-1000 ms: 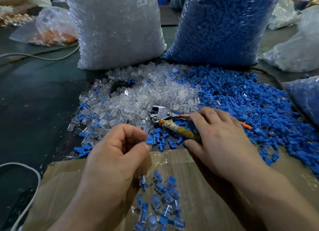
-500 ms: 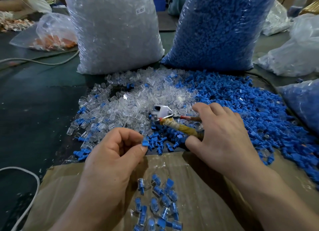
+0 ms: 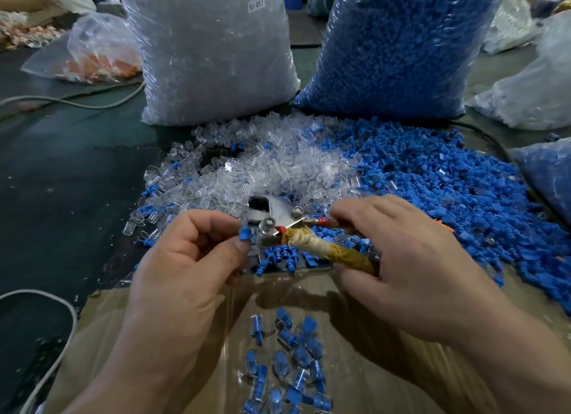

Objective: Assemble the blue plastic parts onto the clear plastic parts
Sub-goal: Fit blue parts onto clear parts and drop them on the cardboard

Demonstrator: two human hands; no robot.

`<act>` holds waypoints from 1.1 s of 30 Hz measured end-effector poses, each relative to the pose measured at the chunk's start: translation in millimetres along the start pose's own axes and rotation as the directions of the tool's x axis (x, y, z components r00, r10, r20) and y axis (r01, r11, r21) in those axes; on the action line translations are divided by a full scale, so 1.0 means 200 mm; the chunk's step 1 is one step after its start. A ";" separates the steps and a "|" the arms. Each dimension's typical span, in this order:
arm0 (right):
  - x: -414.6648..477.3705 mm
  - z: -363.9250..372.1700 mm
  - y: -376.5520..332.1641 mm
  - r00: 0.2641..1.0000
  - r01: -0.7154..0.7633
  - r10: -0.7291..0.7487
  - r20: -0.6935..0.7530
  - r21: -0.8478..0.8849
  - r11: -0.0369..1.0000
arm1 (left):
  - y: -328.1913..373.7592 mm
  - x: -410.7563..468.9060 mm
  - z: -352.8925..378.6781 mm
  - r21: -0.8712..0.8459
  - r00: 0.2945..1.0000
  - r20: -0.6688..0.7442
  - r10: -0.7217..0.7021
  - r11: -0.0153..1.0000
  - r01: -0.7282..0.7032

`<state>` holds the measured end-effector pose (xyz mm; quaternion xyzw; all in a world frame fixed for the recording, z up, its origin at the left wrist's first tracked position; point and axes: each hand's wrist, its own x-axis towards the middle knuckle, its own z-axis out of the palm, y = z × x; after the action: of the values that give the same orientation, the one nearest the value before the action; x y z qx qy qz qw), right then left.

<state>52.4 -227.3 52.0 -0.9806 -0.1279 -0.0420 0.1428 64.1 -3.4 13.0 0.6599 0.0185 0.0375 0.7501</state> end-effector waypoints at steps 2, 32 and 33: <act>-0.01 -0.01 0.00 0.999 0.032 -0.032 0.006 0.015 0.999 | 0.01 0.00 -0.02 0.029 1.000 0.001 0.009 1.000 -0.009; 0.02 0.04 0.07 0.975 -0.215 0.205 -0.088 -0.137 0.967 | 0.07 -0.04 0.01 0.231 0.993 0.012 -0.115 0.967 0.109; 0.04 0.05 0.07 0.969 -0.239 0.225 -0.097 -0.168 0.956 | 0.07 -0.05 0.02 0.263 0.990 0.032 -0.139 0.956 0.126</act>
<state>63.3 -235.0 40.5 -0.9953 -0.0019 -0.0739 0.0632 53.5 -7.0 27.7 0.7508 0.0485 -0.0323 0.6579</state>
